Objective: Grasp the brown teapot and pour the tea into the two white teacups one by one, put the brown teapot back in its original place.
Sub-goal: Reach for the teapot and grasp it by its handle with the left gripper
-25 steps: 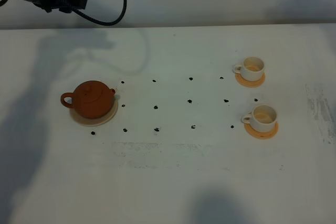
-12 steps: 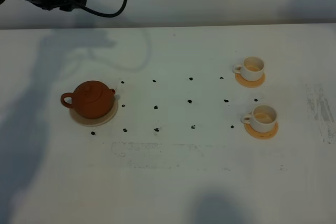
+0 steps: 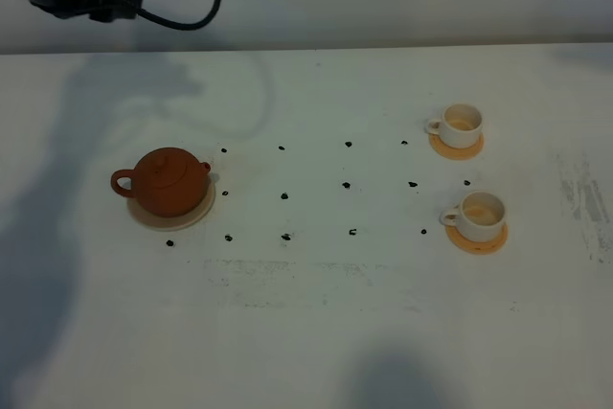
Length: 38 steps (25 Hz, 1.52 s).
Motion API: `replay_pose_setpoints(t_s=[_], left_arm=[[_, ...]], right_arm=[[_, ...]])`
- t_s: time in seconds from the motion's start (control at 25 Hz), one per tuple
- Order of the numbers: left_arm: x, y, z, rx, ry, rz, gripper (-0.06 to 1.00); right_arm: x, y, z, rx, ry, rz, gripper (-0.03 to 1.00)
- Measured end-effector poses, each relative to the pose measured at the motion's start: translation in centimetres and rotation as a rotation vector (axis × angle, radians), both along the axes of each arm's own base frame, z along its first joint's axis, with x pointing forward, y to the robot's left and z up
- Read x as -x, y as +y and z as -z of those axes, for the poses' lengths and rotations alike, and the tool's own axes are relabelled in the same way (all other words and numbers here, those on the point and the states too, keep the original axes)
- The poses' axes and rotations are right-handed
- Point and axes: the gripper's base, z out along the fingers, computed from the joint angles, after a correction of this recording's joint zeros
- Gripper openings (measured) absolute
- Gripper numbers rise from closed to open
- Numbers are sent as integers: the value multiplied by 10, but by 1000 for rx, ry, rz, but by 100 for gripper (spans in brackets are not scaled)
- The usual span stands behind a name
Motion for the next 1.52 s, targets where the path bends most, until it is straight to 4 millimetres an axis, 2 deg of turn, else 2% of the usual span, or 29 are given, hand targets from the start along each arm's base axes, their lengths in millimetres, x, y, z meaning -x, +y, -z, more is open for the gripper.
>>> replay_pose_setpoints(t_s=[0.16,0.36,0.64,0.88,1.08,1.36,1.52], left_arm=[[21,5,-10,-26,-47,-29,49],[38,10,1,-55,-74,-46,49],[51,14,7,-104,0,-46,49],[62,16,10,-118,124,-57,46],[81,17,9,-115,70,-66,39],[118,21,21,-75,-109,-113,37],[126,22,29,-75,-100,-115,37]], right_arm=[[33,-2,-24,-2,-83,1,45],[77,-4,-46,-6,-165,1,45],[144,-8,-52,16,-228,-6,45],[206,-13,-45,34,-283,9,45],[251,-16,-35,38,-334,16,45],[294,-19,-14,39,-367,20,45],[312,-20,11,40,-356,20,45]])
